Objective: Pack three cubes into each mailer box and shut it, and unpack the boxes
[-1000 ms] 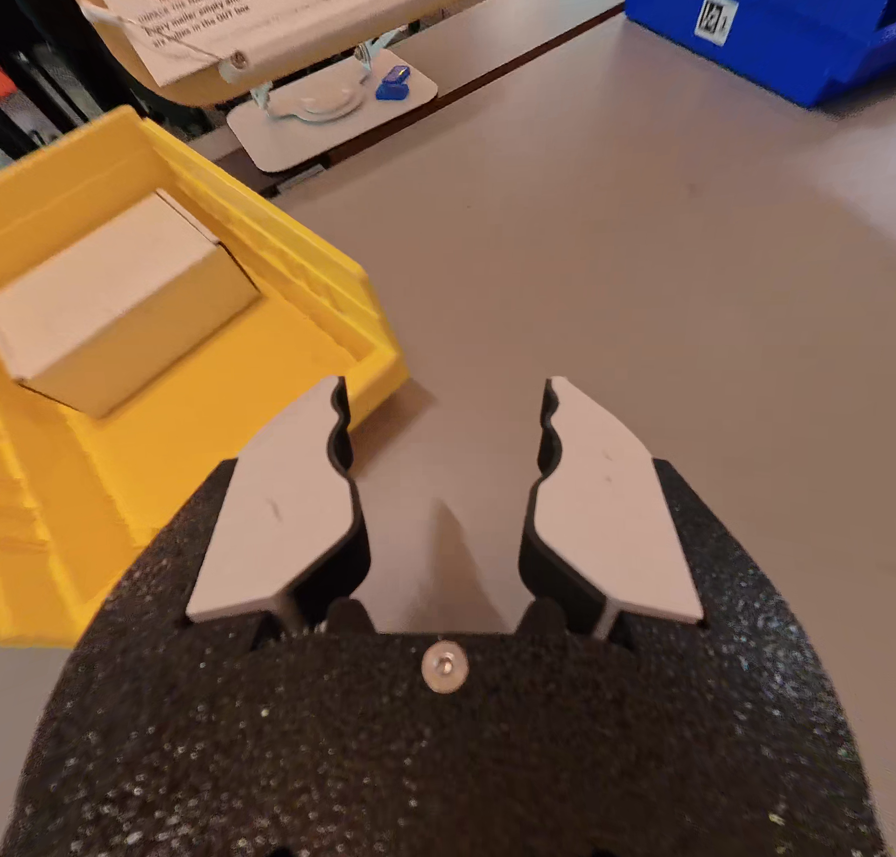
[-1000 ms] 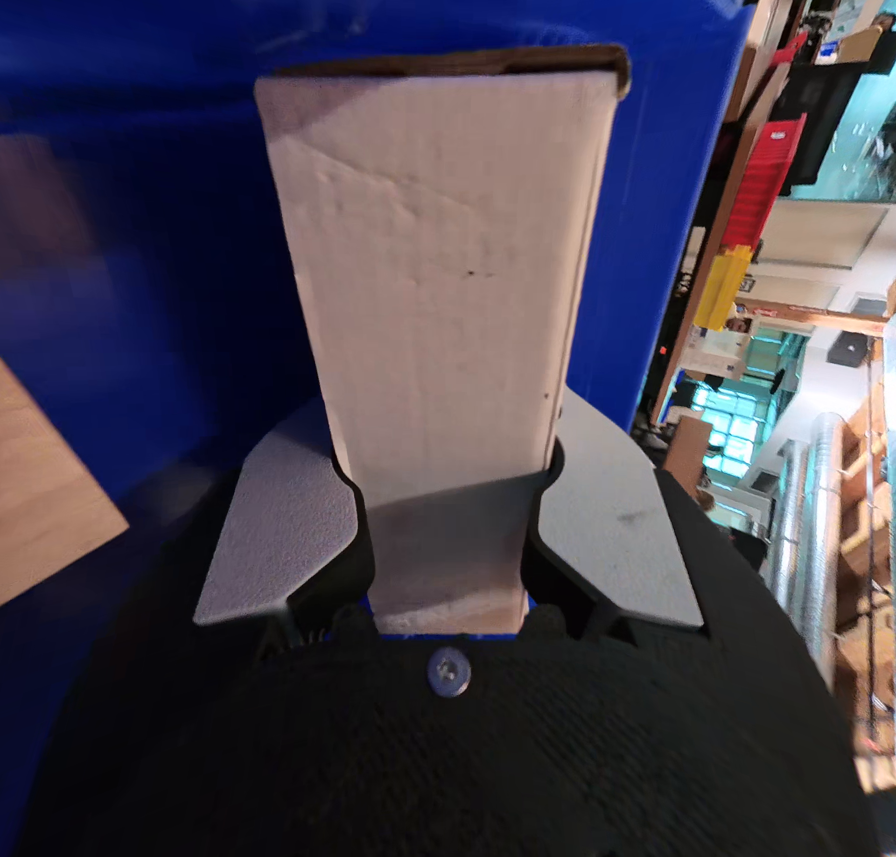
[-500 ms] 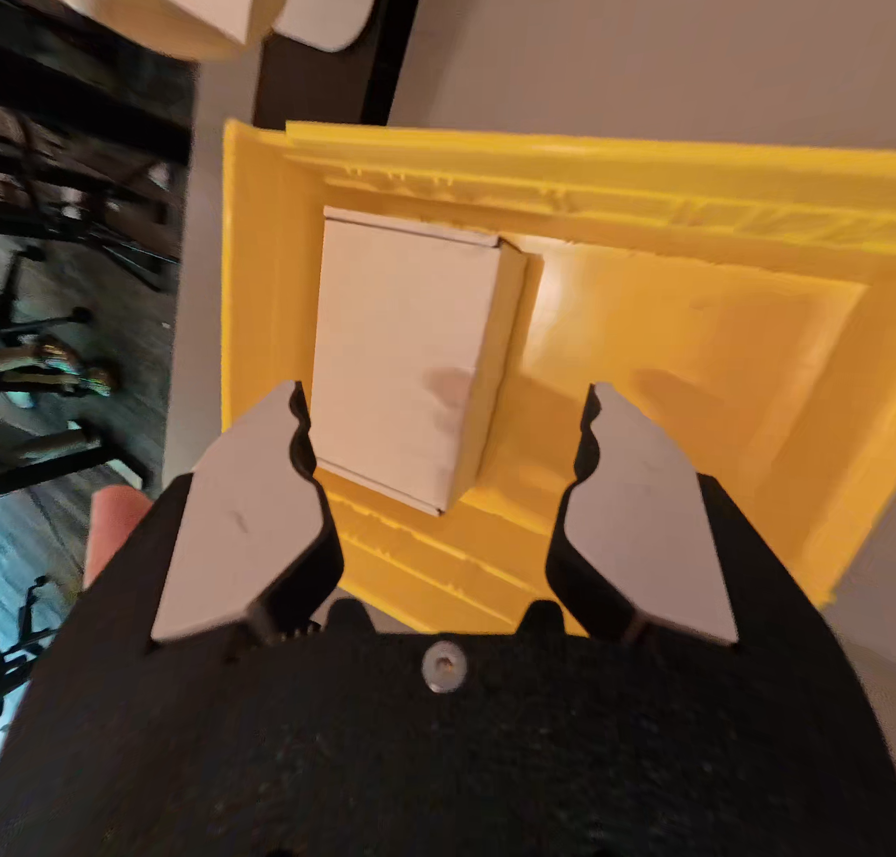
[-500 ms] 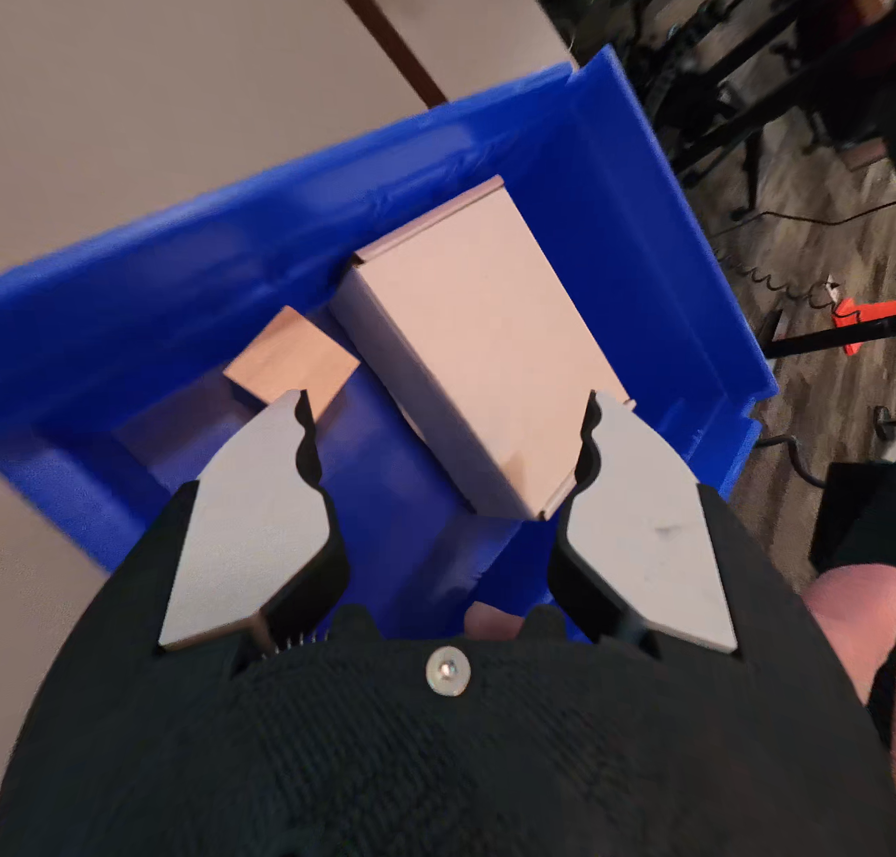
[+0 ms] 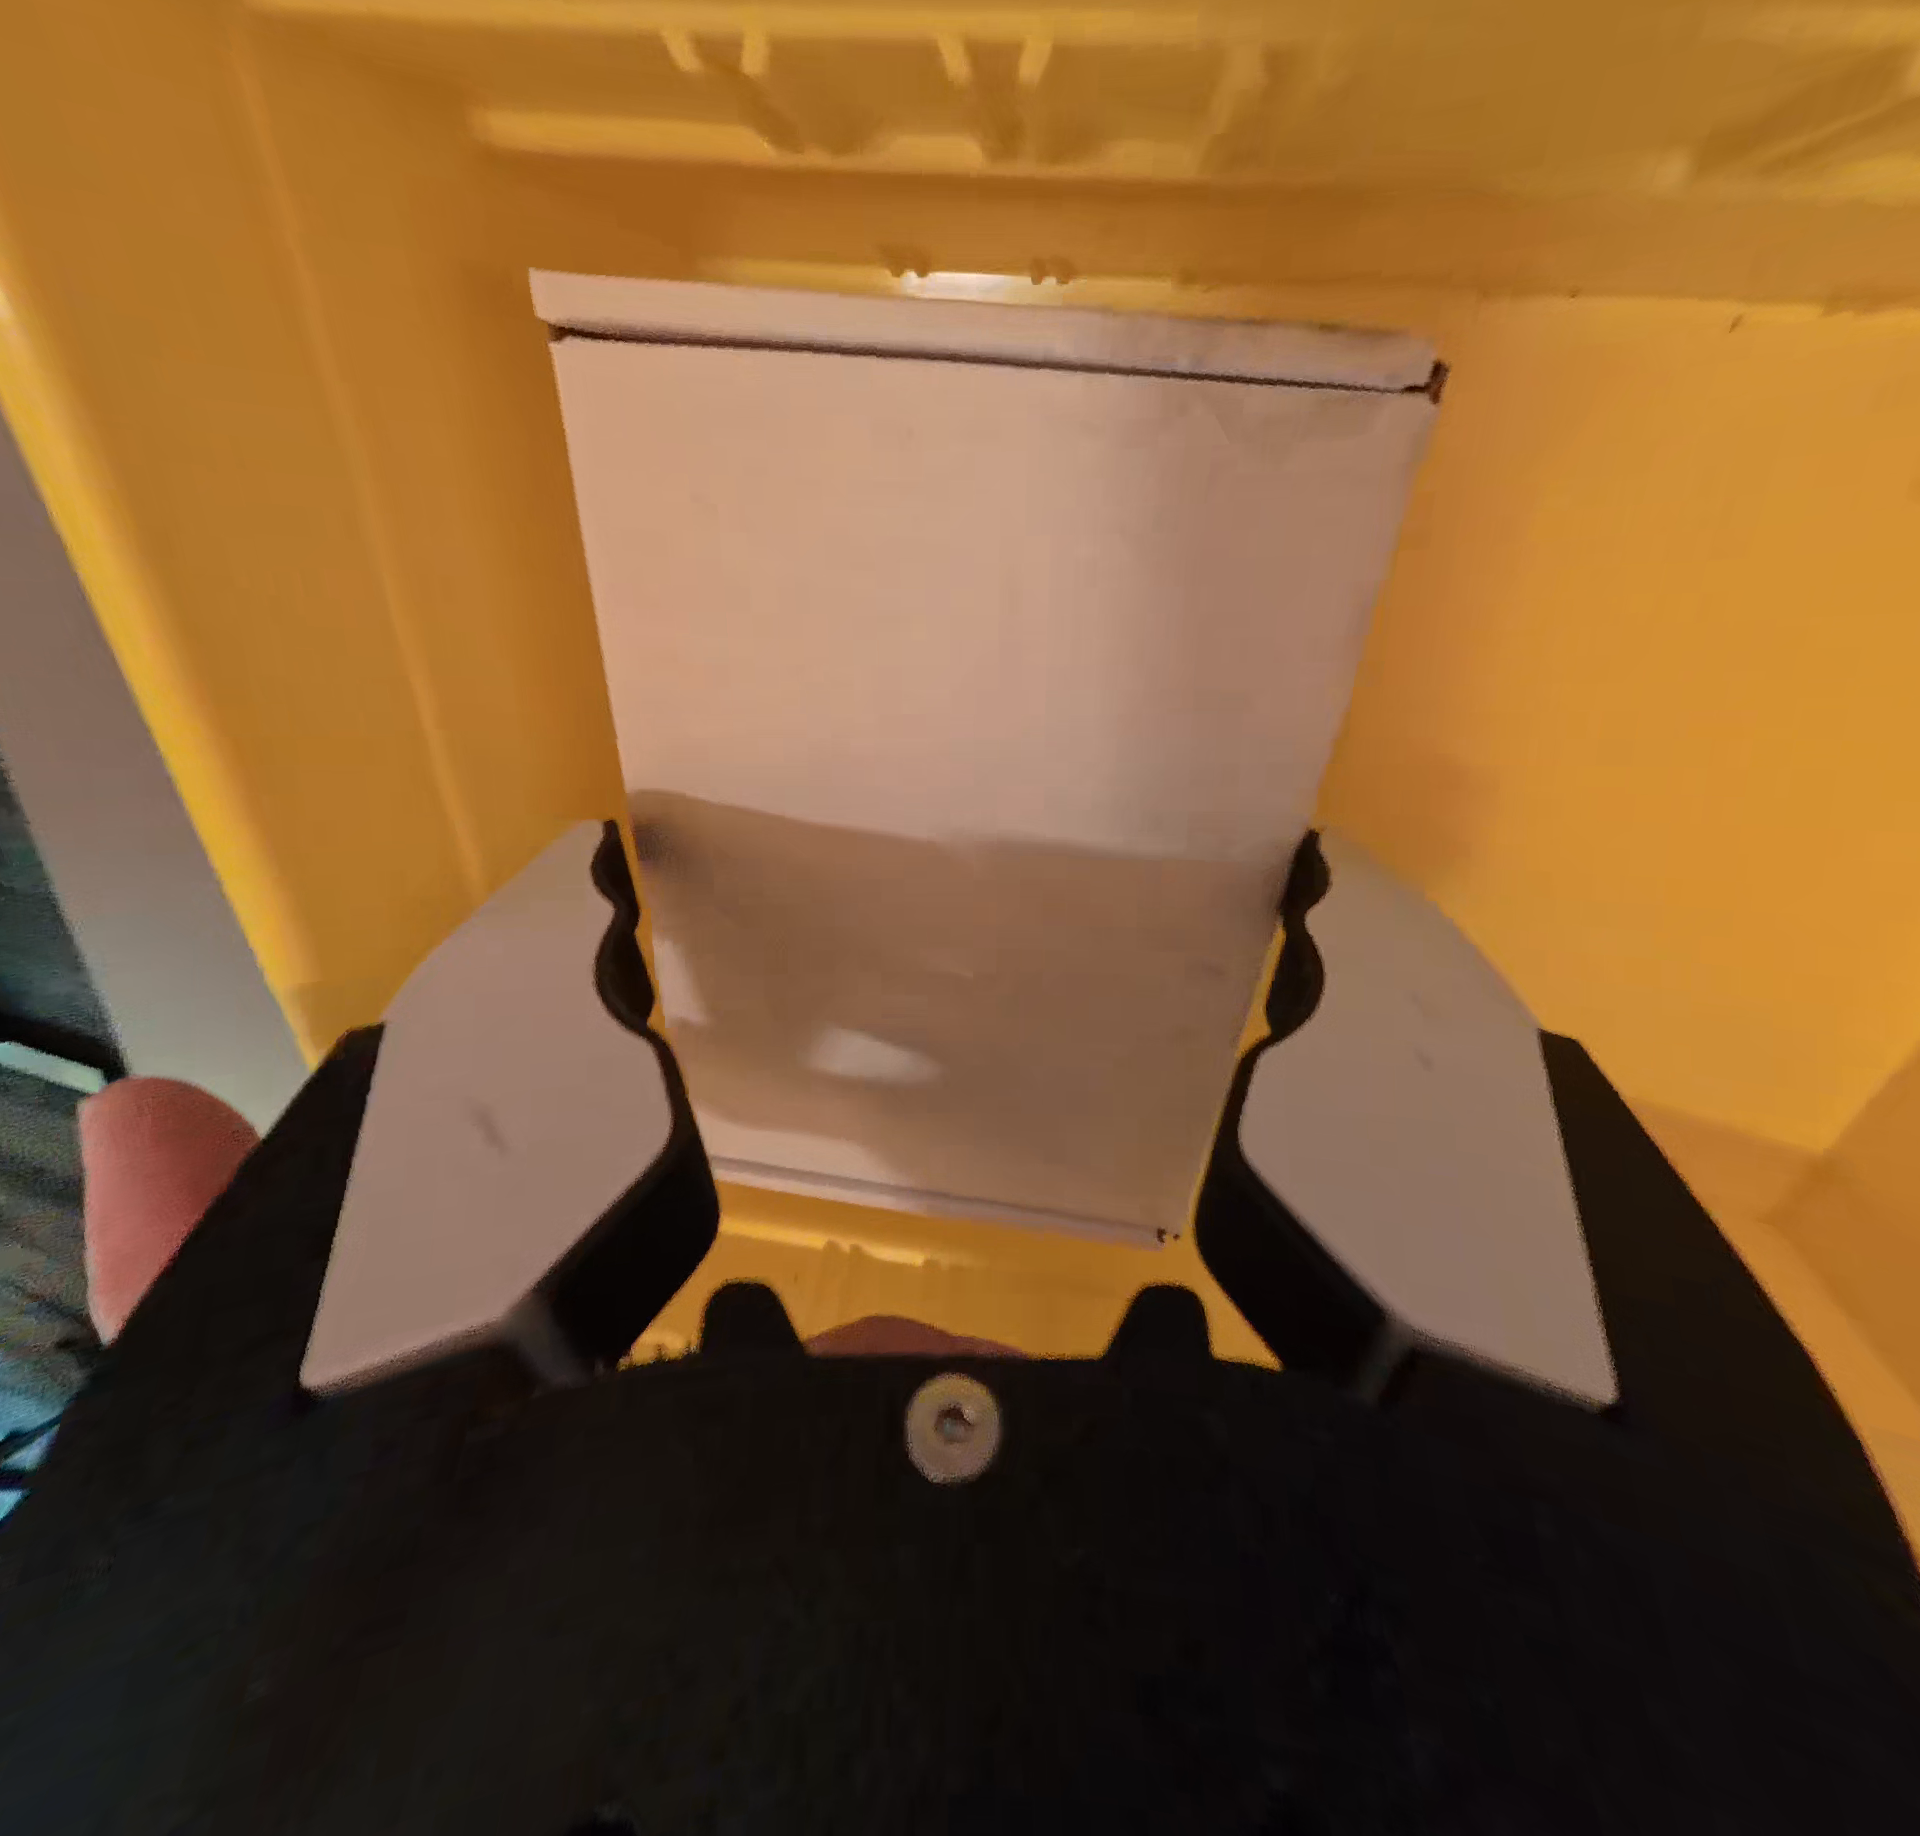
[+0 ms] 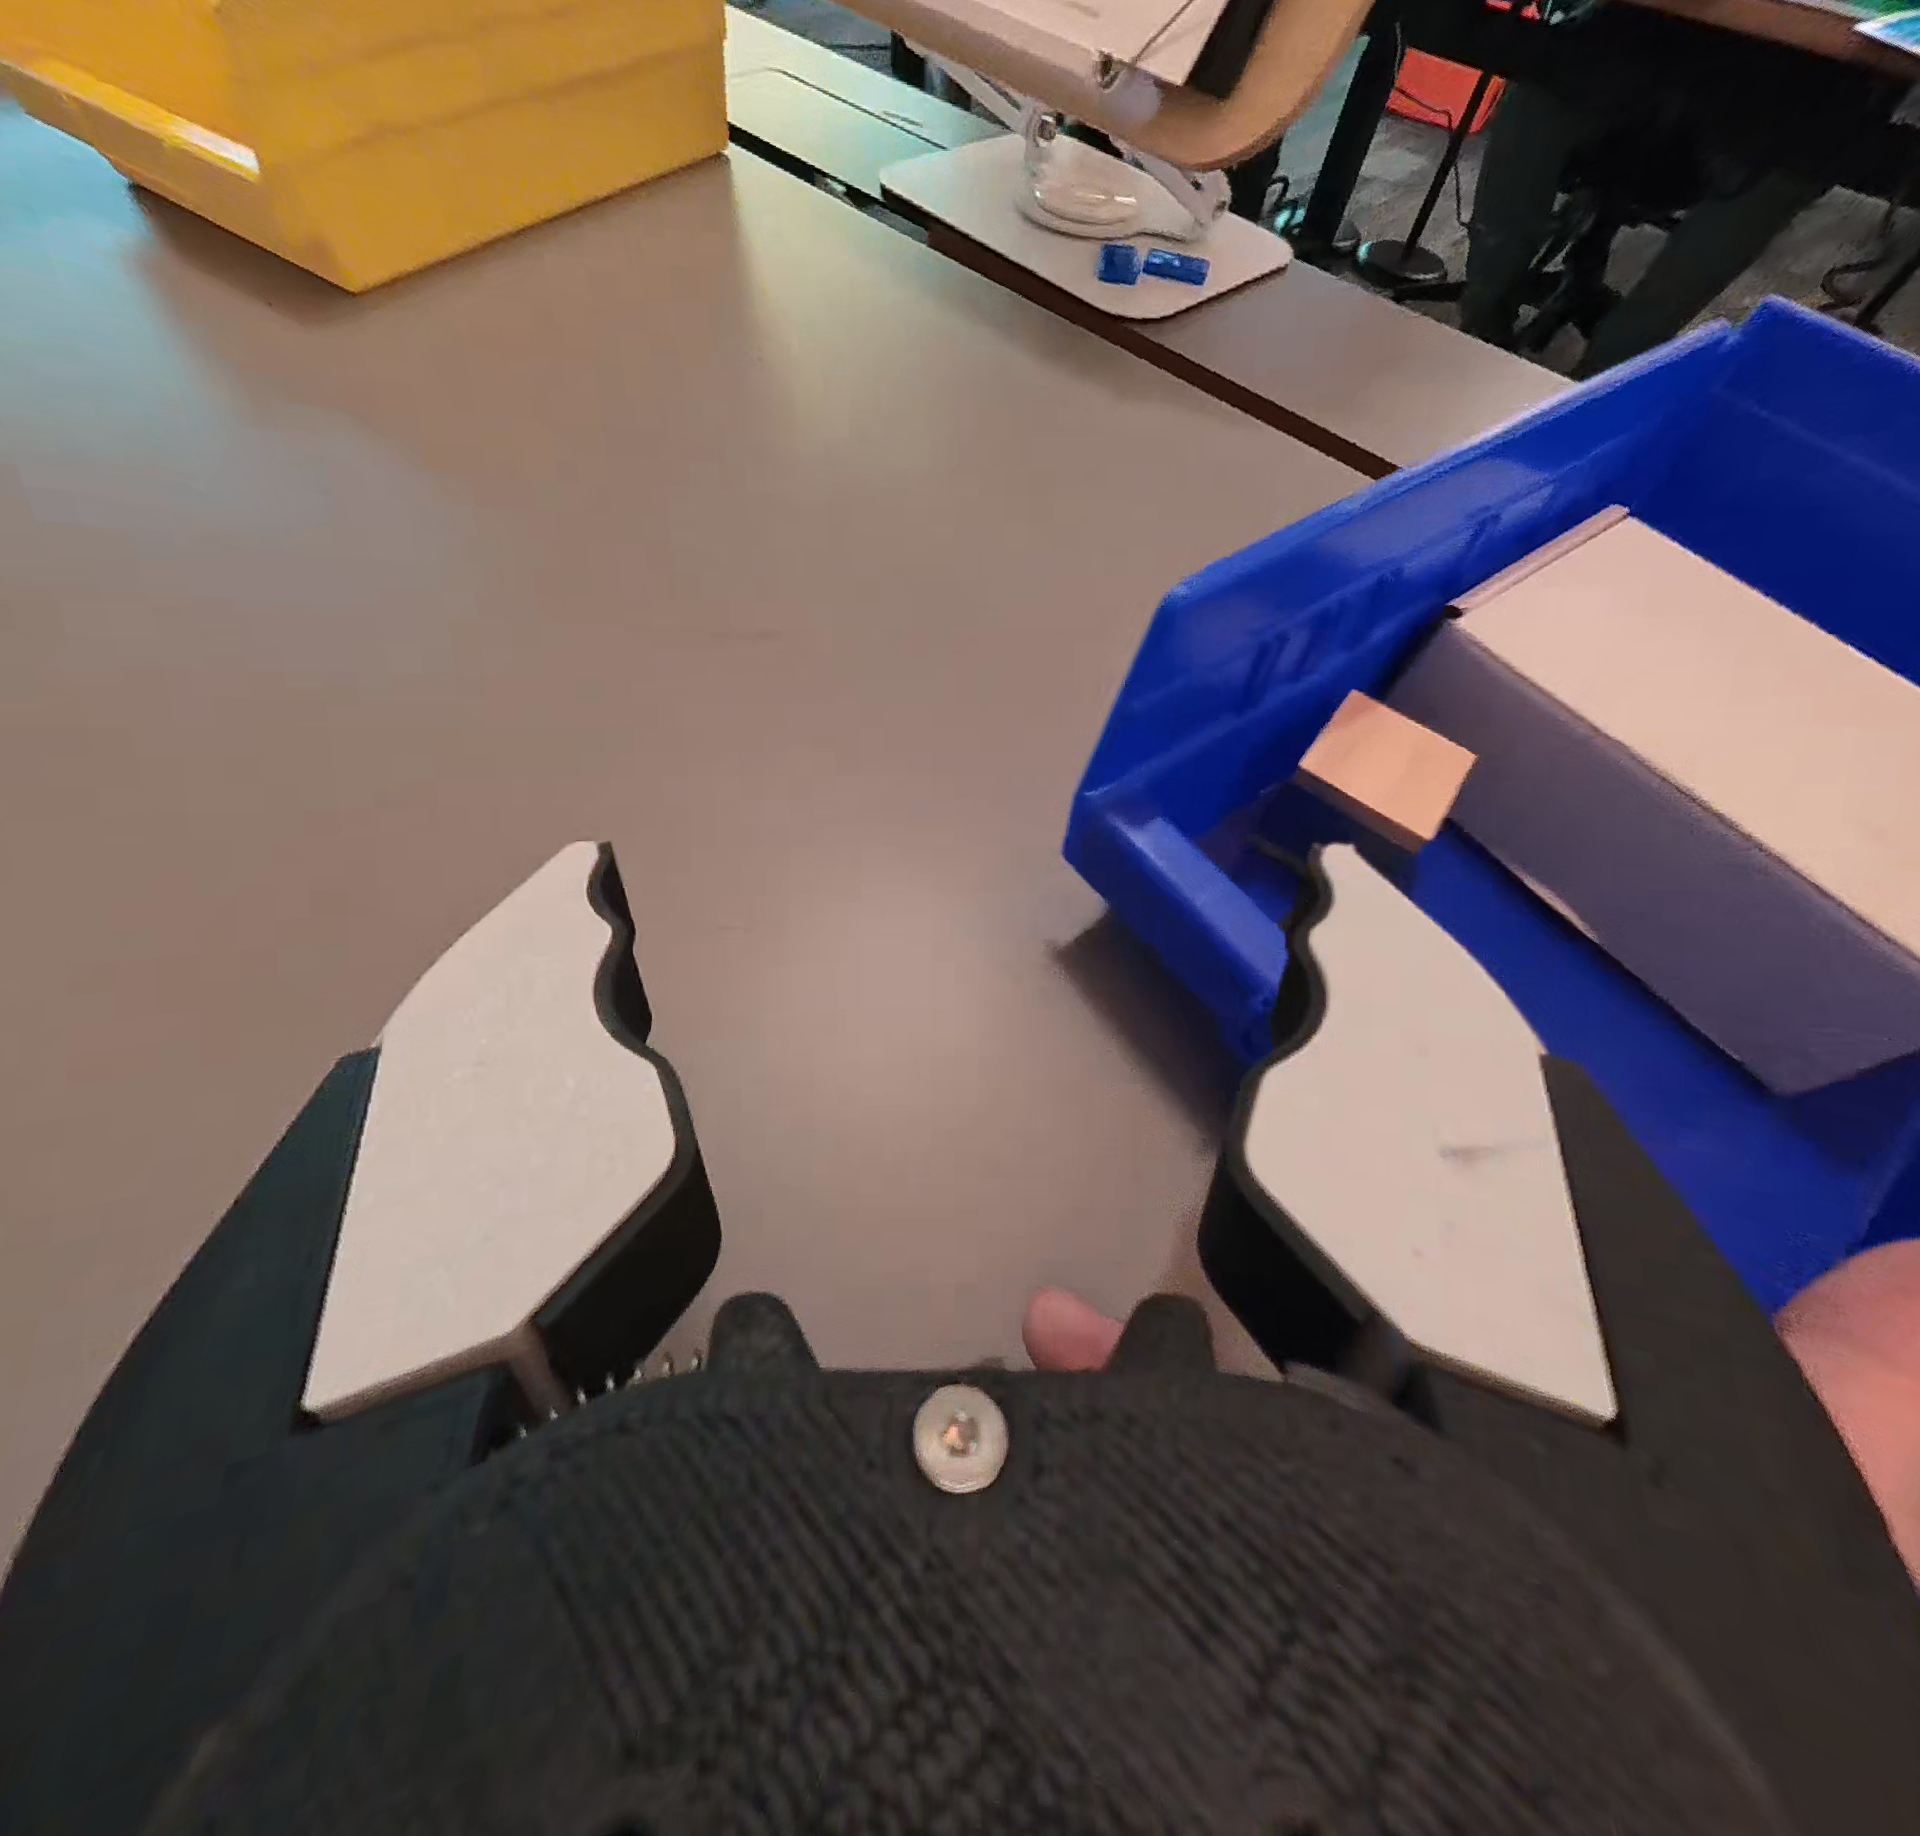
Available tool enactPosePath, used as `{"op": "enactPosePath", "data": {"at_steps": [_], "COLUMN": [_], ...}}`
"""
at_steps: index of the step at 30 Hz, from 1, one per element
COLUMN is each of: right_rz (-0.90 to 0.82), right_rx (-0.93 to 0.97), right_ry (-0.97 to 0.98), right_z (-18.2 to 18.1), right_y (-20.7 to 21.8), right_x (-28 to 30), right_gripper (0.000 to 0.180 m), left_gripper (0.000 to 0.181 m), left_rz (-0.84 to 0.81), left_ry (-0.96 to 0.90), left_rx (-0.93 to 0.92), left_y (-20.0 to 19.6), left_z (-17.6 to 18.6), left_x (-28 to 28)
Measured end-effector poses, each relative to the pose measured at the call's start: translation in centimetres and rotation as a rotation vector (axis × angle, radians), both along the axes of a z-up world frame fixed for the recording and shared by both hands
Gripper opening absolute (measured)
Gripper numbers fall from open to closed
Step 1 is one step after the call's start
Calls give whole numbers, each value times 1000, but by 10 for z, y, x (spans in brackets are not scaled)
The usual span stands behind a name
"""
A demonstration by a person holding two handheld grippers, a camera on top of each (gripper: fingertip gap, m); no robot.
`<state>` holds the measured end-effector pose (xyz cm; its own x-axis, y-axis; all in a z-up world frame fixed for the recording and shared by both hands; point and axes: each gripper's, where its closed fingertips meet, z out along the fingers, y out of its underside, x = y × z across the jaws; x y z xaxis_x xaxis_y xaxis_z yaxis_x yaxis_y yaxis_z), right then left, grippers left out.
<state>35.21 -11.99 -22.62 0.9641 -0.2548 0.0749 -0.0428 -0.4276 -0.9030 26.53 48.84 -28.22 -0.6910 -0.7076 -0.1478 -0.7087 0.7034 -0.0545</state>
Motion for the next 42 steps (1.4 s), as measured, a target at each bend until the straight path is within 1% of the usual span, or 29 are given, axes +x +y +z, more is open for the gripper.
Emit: {"op": "enactPosePath", "data": {"at_steps": [4,9,15,17,19,20,21,25,27,29,33,39,42], "right_rz": [61,78,110,124,136,136,135,139,137,135,139,166,182], "right_rx": [65,151,28,11,15,17,19,-9,-31,-32,-11,19,19], "right_ry": [31,44,5,2,-12,-14,-14,-47,-73,-90,-128,-144,-147], "right_z": [2,11,-8,-10,-8,-8,-7,-4,-1,4,18,21,18], "right_y": [14,30,40,45,49,51,53,55,54,55,57,60,60], "right_x": [-15,-17,-23,-28,-33,-35,-37,-48,-52,-58,-71,-98,-109], "right_gripper": [119,119,121,120,120,120,120,119,119,119,118,116,115], "left_gripper": [116,116,111,116,132,147,147,146,144,140,139,138,138], "left_rz": [22,43,101,103,128,128,109,108,91,74,92,38,26], "left_ry": [-4,5,128,117,150,177,149,138,144,105,29,-87,-137], "left_rx": [-49,-49,-73,-49,28,73,100,85,121,146,82,128,138], "left_y": [1,0,-18,-18,-10,-5,-3,-4,-1,-1,-17,-30,-42], "left_z": [-2,-1,5,-1,-20,-30,-31,-31,-30,-24,-1,49,81], "left_x": [1,0,-27,-29,-37,-42,-39,-37,-38,-35,-35,-46,-54]}}
